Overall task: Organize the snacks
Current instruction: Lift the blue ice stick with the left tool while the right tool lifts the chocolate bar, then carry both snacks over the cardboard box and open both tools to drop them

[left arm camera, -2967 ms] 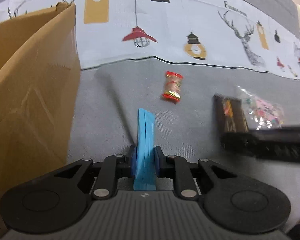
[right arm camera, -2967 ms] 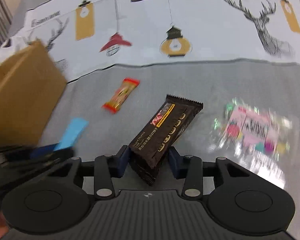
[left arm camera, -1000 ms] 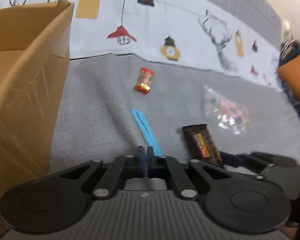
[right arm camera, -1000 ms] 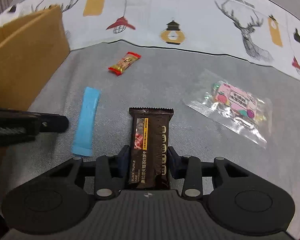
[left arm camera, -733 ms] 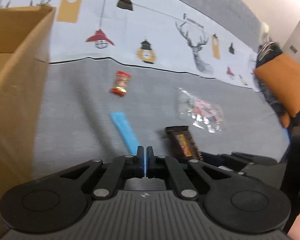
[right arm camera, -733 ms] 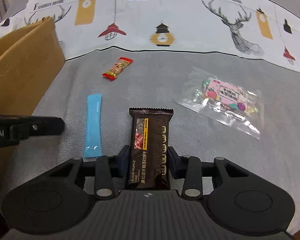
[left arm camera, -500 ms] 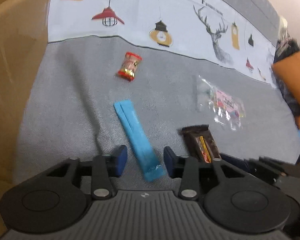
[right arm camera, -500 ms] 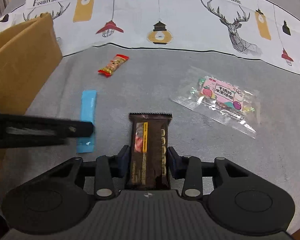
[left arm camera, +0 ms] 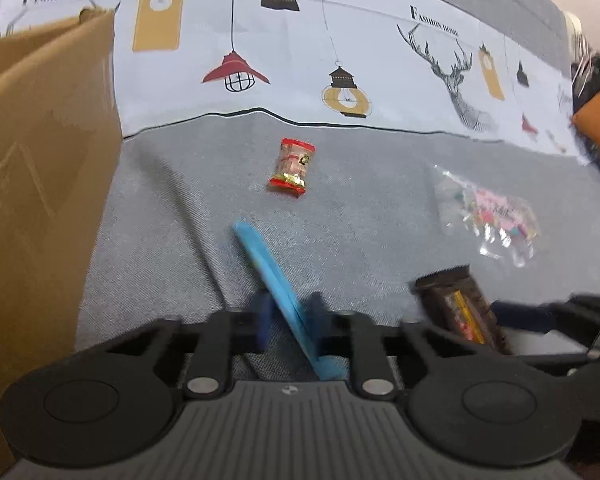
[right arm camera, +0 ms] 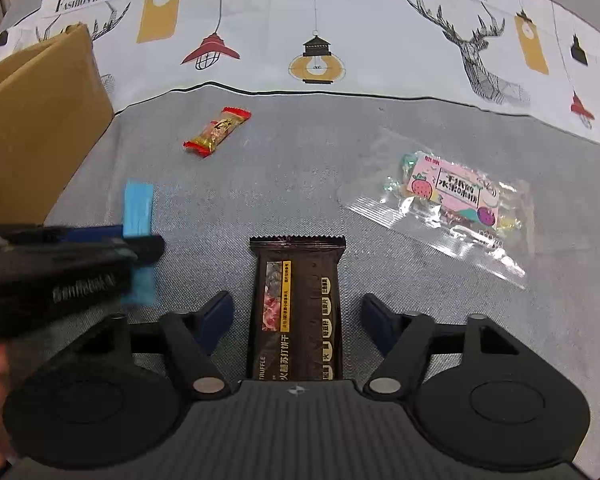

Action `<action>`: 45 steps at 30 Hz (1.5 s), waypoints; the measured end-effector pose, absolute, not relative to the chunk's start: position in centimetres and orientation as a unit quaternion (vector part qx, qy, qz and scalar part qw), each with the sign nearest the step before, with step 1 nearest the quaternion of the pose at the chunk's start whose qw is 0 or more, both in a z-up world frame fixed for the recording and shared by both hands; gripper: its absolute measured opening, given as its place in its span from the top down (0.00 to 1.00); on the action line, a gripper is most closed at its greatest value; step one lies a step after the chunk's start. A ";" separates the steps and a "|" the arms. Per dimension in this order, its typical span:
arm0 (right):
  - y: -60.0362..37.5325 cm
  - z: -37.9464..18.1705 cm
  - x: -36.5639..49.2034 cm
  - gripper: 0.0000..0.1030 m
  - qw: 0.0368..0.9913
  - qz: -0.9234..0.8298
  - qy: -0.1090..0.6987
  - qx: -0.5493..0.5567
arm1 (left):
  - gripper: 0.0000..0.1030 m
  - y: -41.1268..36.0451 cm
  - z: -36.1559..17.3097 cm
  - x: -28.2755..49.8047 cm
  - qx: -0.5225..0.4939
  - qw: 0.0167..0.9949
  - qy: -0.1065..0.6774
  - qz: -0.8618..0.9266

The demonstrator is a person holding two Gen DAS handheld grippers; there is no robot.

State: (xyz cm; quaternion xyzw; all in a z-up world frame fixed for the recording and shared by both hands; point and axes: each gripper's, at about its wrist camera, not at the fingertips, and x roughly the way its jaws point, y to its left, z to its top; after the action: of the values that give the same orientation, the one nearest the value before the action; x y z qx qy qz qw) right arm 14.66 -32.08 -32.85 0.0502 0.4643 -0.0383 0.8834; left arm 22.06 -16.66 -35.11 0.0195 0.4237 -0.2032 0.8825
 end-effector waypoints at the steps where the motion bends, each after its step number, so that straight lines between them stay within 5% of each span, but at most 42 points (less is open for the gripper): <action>1: -32.1 -32.8 14.6 0.57 0.885 -0.036 0.461 0.049 | 0.97 -16.4 -35.0 22.3 0.001 0.876 0.434 -0.212; 18: -32.9 -29.3 12.8 0.60 0.898 -0.034 0.418 0.132 | 0.97 -14.3 -29.8 19.5 -0.063 0.855 0.442 -0.262; 33: -22.2 -22.0 11.5 0.60 0.923 0.032 0.362 0.127 | 0.96 -4.2 -20.5 17.0 -0.033 0.919 0.321 -0.226; 45: -12.4 -12.0 14.0 0.60 0.947 0.132 0.283 0.081 | 0.96 6.3 -13.5 16.5 -0.112 0.953 0.215 -0.182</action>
State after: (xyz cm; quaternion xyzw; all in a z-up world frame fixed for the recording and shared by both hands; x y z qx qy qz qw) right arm 13.98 -12.38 -12.00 0.0808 0.2827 0.1317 0.9467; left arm 16.54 6.30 -13.53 -0.1124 0.2151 -0.1824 0.9528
